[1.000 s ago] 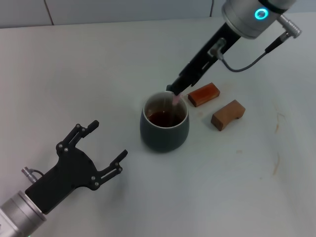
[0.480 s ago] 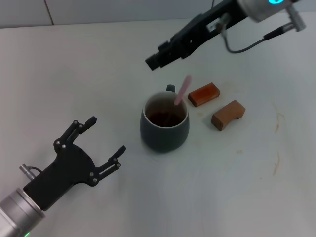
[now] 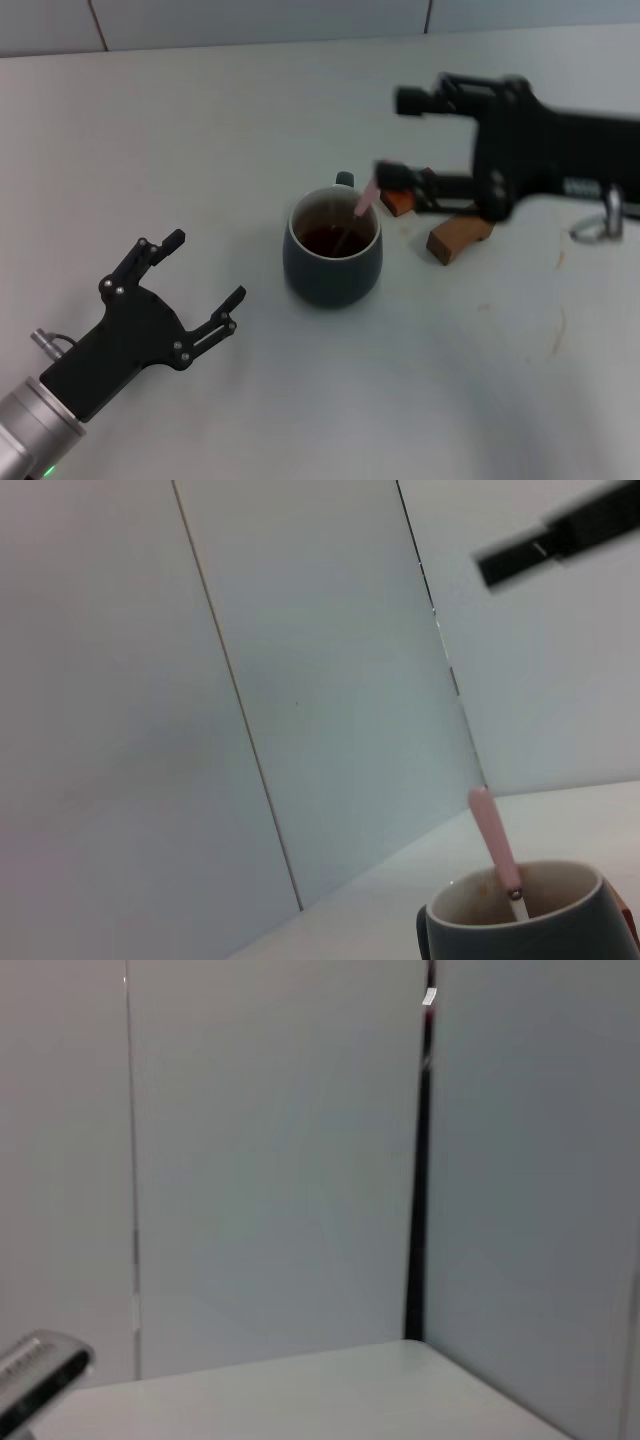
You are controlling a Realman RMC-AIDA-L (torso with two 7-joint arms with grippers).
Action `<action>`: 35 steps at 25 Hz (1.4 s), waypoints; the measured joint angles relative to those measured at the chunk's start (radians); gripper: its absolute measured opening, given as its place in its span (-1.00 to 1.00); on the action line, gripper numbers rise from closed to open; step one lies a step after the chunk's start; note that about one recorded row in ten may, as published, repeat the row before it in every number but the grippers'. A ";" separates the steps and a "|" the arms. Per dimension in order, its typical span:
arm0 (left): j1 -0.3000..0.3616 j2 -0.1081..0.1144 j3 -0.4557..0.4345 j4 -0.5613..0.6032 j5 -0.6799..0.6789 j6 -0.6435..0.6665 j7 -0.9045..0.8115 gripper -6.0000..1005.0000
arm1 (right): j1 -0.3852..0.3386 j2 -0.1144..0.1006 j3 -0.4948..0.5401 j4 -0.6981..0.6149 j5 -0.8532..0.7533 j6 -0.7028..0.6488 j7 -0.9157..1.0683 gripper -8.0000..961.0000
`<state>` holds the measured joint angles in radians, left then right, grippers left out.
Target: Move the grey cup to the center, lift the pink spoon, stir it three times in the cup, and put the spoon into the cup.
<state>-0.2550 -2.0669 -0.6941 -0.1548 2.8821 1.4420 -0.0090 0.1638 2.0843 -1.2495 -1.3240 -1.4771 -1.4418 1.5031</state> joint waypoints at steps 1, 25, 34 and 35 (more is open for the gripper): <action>-0.001 0.000 -0.001 0.000 0.000 -0.002 0.000 0.72 | -0.027 0.000 -0.003 0.045 0.032 0.000 -0.067 0.53; -0.081 -0.007 0.136 -0.026 0.007 -0.142 -0.109 0.72 | 0.098 -0.006 0.021 0.953 0.198 0.090 -0.805 0.52; -0.077 -0.007 0.133 -0.037 0.006 -0.148 -0.109 0.72 | 0.100 -0.005 0.020 0.959 0.194 0.098 -0.807 0.52; -0.077 -0.007 0.132 -0.038 0.006 -0.148 -0.108 0.72 | 0.100 -0.005 0.019 0.959 0.194 0.100 -0.807 0.52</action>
<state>-0.3317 -2.0739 -0.5619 -0.1926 2.8884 1.2936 -0.1174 0.2639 2.0796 -1.2306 -0.3652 -1.2831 -1.3415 0.6961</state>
